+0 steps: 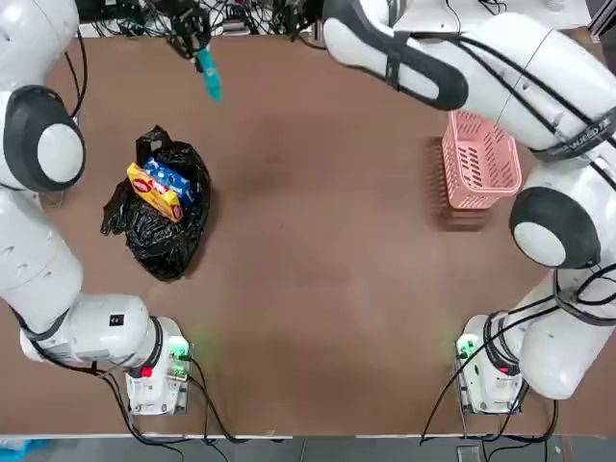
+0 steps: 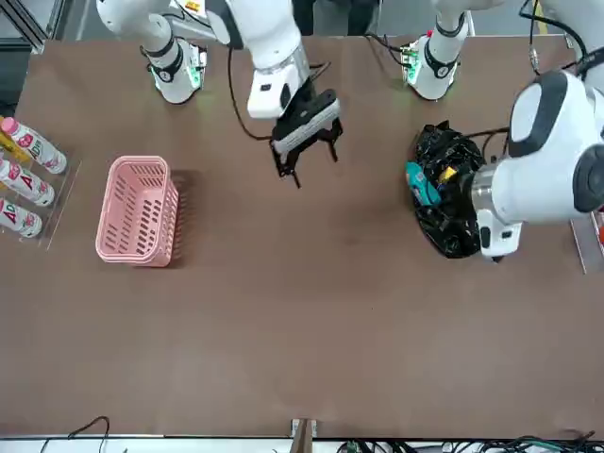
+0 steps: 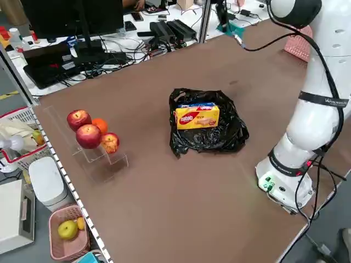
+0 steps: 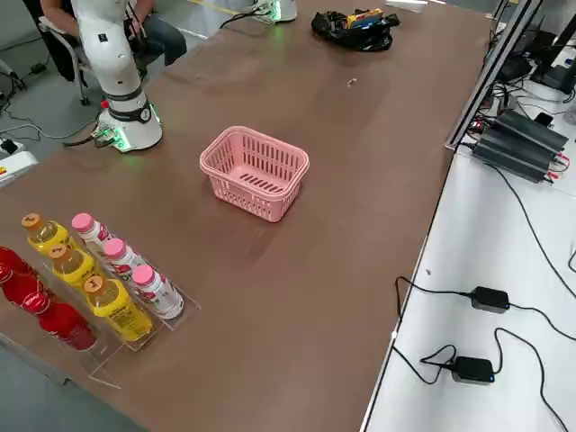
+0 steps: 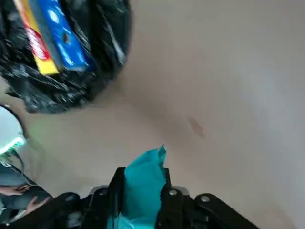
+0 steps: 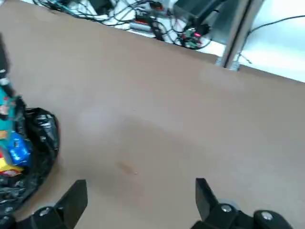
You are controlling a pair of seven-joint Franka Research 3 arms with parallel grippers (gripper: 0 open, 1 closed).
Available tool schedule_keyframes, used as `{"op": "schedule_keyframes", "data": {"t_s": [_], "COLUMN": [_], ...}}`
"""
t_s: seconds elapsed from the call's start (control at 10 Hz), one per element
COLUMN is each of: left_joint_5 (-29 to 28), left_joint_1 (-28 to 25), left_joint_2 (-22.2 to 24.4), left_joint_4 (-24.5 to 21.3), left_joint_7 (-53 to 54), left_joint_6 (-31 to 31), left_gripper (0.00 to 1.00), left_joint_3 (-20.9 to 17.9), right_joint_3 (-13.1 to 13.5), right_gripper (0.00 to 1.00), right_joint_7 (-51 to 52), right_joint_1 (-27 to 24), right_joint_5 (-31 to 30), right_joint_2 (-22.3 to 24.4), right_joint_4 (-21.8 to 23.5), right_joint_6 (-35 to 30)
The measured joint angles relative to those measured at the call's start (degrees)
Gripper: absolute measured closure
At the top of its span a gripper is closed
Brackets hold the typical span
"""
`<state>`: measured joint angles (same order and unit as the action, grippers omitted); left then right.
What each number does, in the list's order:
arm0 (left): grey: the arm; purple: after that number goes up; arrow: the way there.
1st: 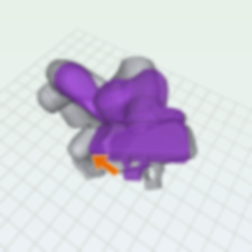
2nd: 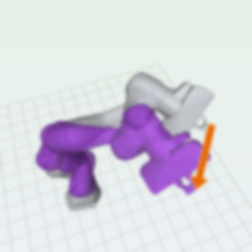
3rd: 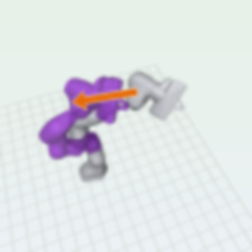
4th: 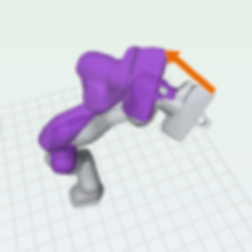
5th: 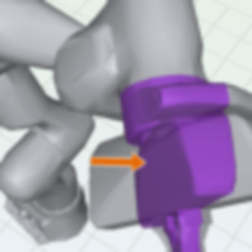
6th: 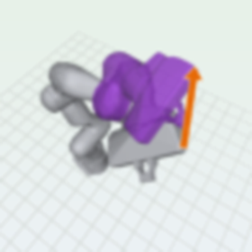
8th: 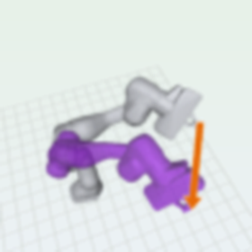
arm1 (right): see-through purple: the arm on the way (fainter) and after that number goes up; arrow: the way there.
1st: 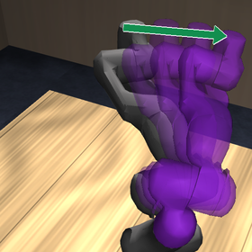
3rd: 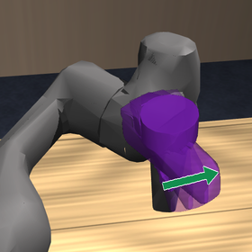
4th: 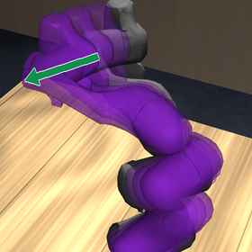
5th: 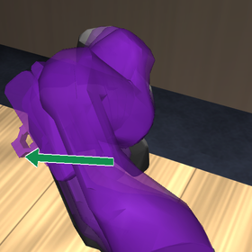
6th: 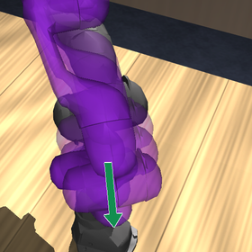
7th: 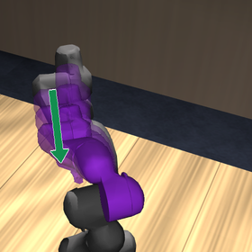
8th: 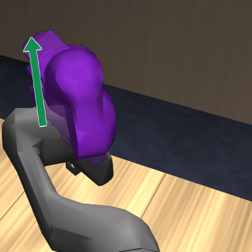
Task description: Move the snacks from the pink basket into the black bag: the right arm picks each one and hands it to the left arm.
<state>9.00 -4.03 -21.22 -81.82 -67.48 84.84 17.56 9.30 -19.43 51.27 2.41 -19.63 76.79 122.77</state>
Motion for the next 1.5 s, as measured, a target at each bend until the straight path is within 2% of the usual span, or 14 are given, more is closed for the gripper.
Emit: {"op": "schedule_keyframes", "data": {"t_s": [0.2,0.3,0.5,0.7,0.9,1.0,1.2,1.3,1.5], "left_joint_5": [-2.59,-3.54,-4.97,-8.45,-11.24,-11.52,-11.67,-11.68,-11.68], "left_joint_1": [-4.53,-6.57,-11.17,-16.22,-18.4,-18.43,-19.89,-20.74,-21.3], "left_joint_2": [-0.47,-0.38,0.39,1.26,1.84,1.86,2.04,2.43,3.24], "left_joint_4": [-4.91,-8.06,-15.28,-22.68,-29.05,-31.81,-32.93,-32.89,-32.59], "left_joint_7": [0.0,0.0,0.01,0.76,1.31,1.29,1.26,1.28,1.31], "left_joint_6": [-0.48,-0.59,-0.74,0.34,5.07,8.3,10.2,10.61,10.82], "left_gripper": [0.67,0.67,0.67,0.67,0.67,0.67,0.77,0.76,0.48], "left_joint_3": [-0.06,-0.05,-0.01,0.06,0.08,0.11,0.12,0.12,0.18], "right_joint_3": [0.1,0.14,0.28,0.39,0.45,0.48,0.58,0.65,0.69], "right_gripper": [0.0,0.0,0.0,0.0,0.0,0.0,0.0,0.0,0.0], "right_joint_7": [3.06,5.66,11.42,13.64,15.63,18.54,22.64,22.98,24.04], "right_joint_1": [-2.8,-4.38,-8.53,-13.28,-19.26,-22.34,-28.03,-29.72,-33.97], "right_joint_5": [-0.02,-0.03,-0.05,-0.09,-0.13,-0.16,-0.16,-0.16,-0.24], "right_joint_2": [0.91,2.02,5.83,9.98,12.95,14.32,16.41,17.34,18.75], "right_joint_4": [0.68,2.38,8.53,14.07,16.23,17.75,21.22,22.75,24.68], "right_joint_6": [-1.96,-2.33,-2.94,-7.13,-14.09,-15.31,-15.38,-15.39,-16.69]}}
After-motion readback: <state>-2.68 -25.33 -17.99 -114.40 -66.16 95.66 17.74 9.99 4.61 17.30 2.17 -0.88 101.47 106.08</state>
